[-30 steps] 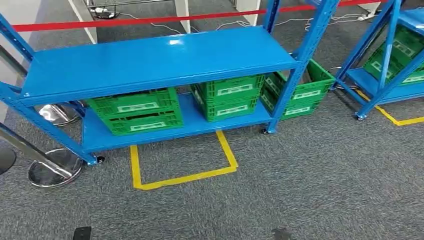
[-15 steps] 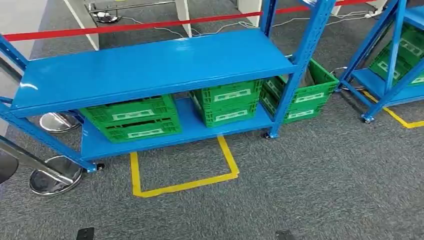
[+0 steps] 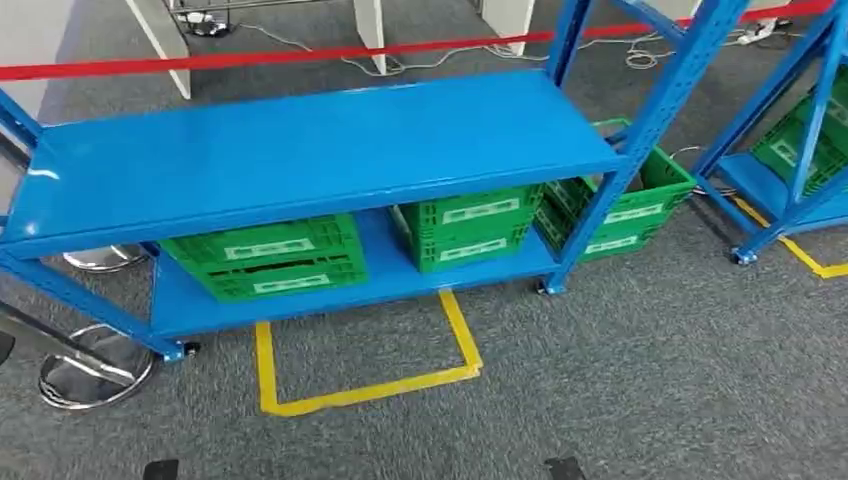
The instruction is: Take the parts from the cabinet and place them on the table.
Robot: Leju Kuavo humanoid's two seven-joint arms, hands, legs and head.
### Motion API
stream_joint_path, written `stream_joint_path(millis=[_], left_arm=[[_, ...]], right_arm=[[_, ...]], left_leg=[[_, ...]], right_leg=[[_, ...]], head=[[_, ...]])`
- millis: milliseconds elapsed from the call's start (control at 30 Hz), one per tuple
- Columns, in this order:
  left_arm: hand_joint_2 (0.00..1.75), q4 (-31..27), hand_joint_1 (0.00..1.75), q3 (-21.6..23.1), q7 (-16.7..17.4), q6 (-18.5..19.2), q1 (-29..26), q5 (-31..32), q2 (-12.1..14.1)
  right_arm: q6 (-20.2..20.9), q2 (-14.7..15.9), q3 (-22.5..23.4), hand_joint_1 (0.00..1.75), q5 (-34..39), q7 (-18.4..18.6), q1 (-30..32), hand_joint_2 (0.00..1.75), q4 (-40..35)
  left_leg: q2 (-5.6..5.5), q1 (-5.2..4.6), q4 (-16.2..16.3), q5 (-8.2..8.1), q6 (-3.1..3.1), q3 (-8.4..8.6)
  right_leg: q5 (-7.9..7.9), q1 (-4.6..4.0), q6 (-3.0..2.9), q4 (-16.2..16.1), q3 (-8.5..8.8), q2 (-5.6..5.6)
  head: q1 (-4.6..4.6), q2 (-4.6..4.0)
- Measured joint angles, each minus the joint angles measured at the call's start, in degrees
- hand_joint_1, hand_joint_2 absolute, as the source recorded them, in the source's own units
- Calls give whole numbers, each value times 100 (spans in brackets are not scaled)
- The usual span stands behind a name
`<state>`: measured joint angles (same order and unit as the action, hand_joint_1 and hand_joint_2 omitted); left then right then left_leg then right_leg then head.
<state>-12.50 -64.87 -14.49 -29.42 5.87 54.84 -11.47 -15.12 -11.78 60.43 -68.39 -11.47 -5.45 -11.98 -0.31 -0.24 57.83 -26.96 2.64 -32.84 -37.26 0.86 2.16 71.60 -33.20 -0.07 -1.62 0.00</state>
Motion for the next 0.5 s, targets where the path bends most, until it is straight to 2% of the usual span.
stream_joint_path(millis=[33, 67, 100, 133, 167, 200, 233, 267, 300, 367, 400, 433, 500], left_arm=[[0, 0, 0, 0, 11, -2, 7, 2, -11], [0, 0, 0, 0, 20, -2, 5, 11, -20], [0, 0, 0, 0, 26, -2, -3, 13, -29], [0, 0, 0, -2, 29, -2, -6, 13, -29], [0, 0, 0, -2, 29, -2, -4, 13, -33], [0, 0, 0, -2, 29, -2, -4, 13, -33], [0, 0, 0, -2, 29, -2, 9, 13, -35], [0, 0, 0, -2, 29, -2, 15, 13, -35], [0, 0, 0, -2, 33, -2, 17, 13, -35], [0, 0, 0, -2, 35, -4, 21, 15, -44], [0, 0, 0, -2, 35, -9, 26, 13, -40], [0, 0, 0, -2, 33, -18, 34, 15, -40], [0, 0, 0, -2, 33, -17, 42, 15, -42]], right_arm=[[9, 0, 6, 0, 7, 0, 7, 0, 0], [17, 0, 15, 0, 11, 0, 14, 0, 0], [17, 0, 26, 0, 13, 0, 18, 0, 0], [17, 0, 37, 0, 15, 0, 22, 0, 0], [17, 2, 42, 0, 15, 0, 23, 0, 0], [17, 2, 50, 0, 18, 0, 28, 0, 0], [20, 2, 68, 0, 24, 0, 39, 0, 2], [22, 2, 79, 0, 24, 0, 16, 0, 2], [28, 2, 81, 0, 24, 0, 15, 0, 2], [28, 2, 87, 0, 24, 0, 23, 0, 2], [28, 0, 92, 0, 24, 0, 23, 0, 2], [26, 0, 92, 0, 24, -2, 14, 0, 2], [24, 0, 92, 0, 24, -2, -21, 0, 2]], left_leg=[[-9, -2, 1, -63, 6, 58], [-23, -2, 1, -126, 2, 136], [-33, -2, 1, -189, -2, 227], [-42, -1, 1, -264, -11, 342], [-46, 0, 2, -340, -27, 451], [-44, -1, 2, -409, -51, 511], [-47, -19, 51, -480, -88, 574], [-57, -23, 41, -520, -131, 543], [-53, -15, 28, -551, -174, 556], [-52, -15, 59, -542, -208, 613], [-45, -9, 208, -548, -239, 560], [-33, -4, 475, -607, -275, 433], [-28, 32, 1257, -998, -350, -22]], right_leg=[[-250, -2, 16, 187, -239, 2], [-399, -1, 38, 215, -402, 1], [-360, -1, 40, 111, -489, 0], [-91, 1, 47, -195, -485, -1], [338, 5, 45, -625, -409, -1], [846, 6, 20, -1036, -349, -1], [1037, -14, -26, -1110, -396, -12], [874, -25, -83, -1131, -361, -16], [1034, -37, -133, -1128, -284, -5], [1026, -23, -188, -1147, -249, 4], [1020, 0, -209, -1192, -193, -6], [999, 4, -242, -1208, -156, -8], [965, 2, -285, -1214, -129, -10]], head=[[9, 0], [5, 0], [7, 0], [7, 0], [11, 0], [9, 0], [2, 0], [20, 0], [5, 0], [11, 0], [7, 0], [-2, 0], [0, 0]])
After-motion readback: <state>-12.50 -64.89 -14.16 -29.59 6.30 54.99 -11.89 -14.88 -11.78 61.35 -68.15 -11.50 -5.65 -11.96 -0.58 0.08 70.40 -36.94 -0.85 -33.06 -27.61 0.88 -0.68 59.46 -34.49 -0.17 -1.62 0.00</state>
